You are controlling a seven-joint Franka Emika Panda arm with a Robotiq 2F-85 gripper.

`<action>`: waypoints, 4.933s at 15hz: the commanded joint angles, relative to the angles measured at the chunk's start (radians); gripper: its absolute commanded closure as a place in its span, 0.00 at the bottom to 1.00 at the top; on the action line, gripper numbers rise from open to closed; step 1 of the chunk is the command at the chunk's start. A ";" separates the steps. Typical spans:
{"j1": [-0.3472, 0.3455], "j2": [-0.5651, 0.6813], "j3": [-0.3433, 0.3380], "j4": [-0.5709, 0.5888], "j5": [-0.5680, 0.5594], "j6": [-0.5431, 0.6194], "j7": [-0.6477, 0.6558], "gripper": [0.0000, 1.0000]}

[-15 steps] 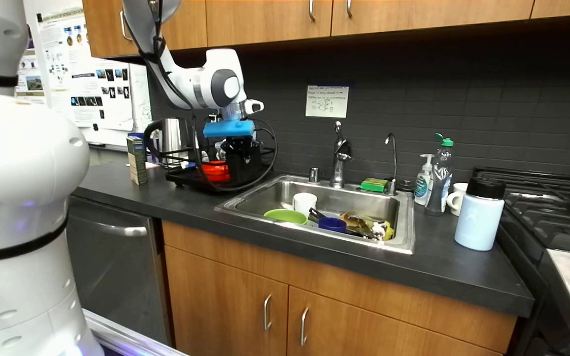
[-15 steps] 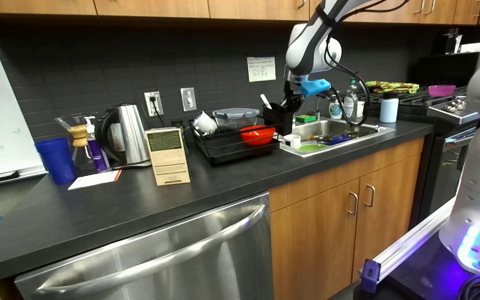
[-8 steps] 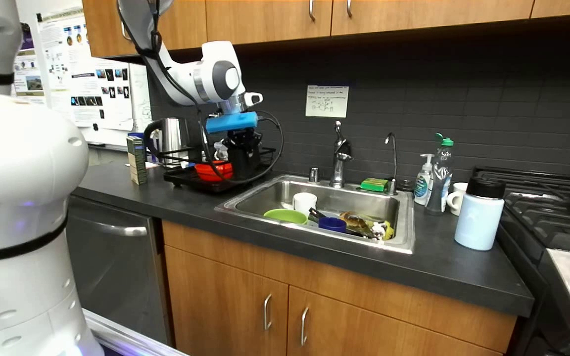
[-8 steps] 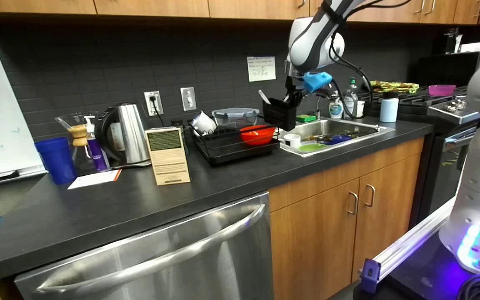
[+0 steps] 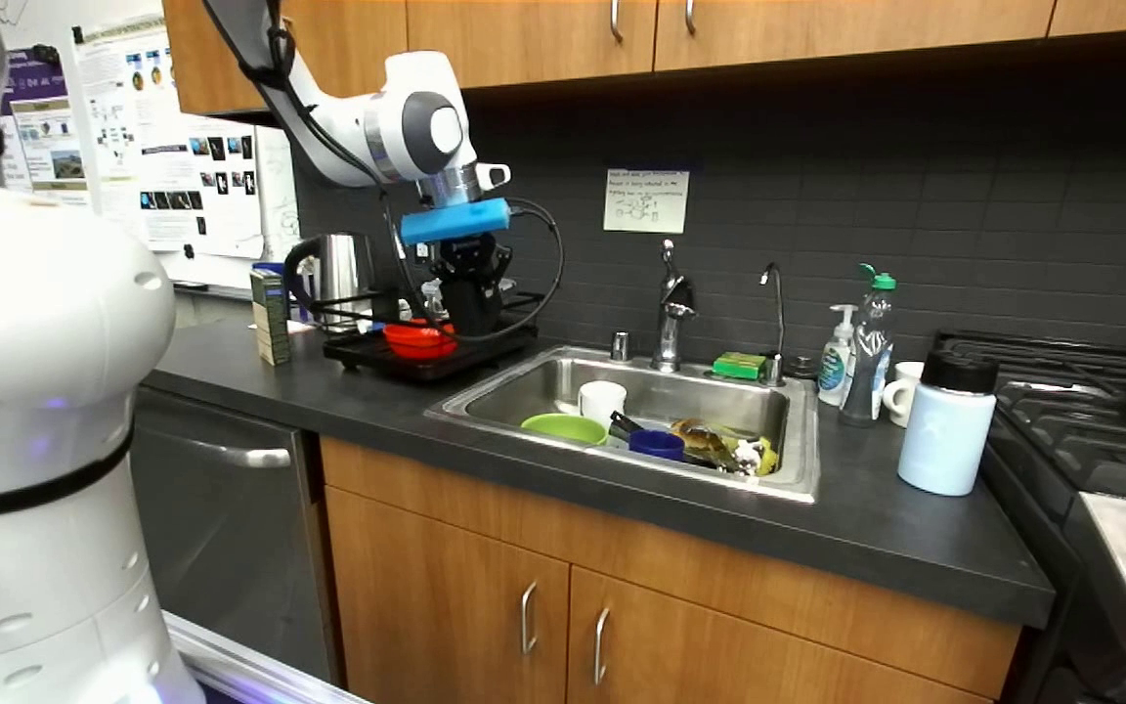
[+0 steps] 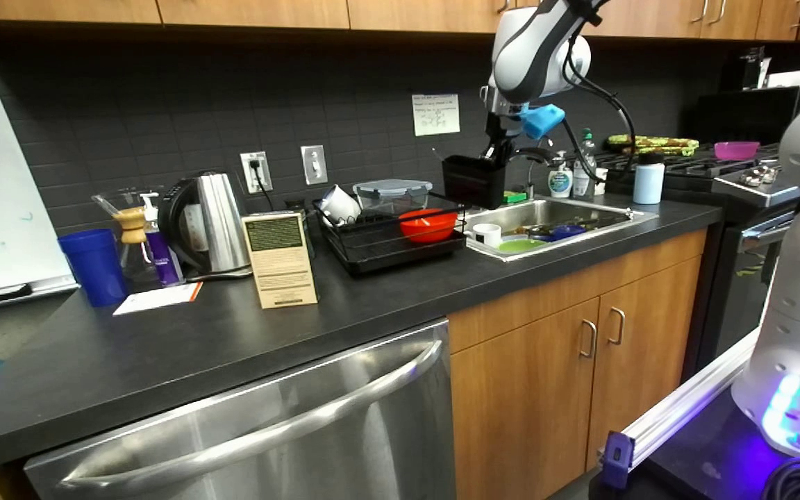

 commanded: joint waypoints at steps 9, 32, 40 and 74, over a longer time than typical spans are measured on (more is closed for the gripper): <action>0.070 -0.221 -0.003 -0.101 0.018 -0.025 -0.028 0.99; 0.195 -0.347 -0.059 -0.146 0.227 -0.045 -0.049 0.99; 0.227 -0.339 -0.045 -0.133 0.297 -0.031 -0.015 0.99; 0.249 -0.230 0.170 -0.051 0.343 0.234 0.420 0.99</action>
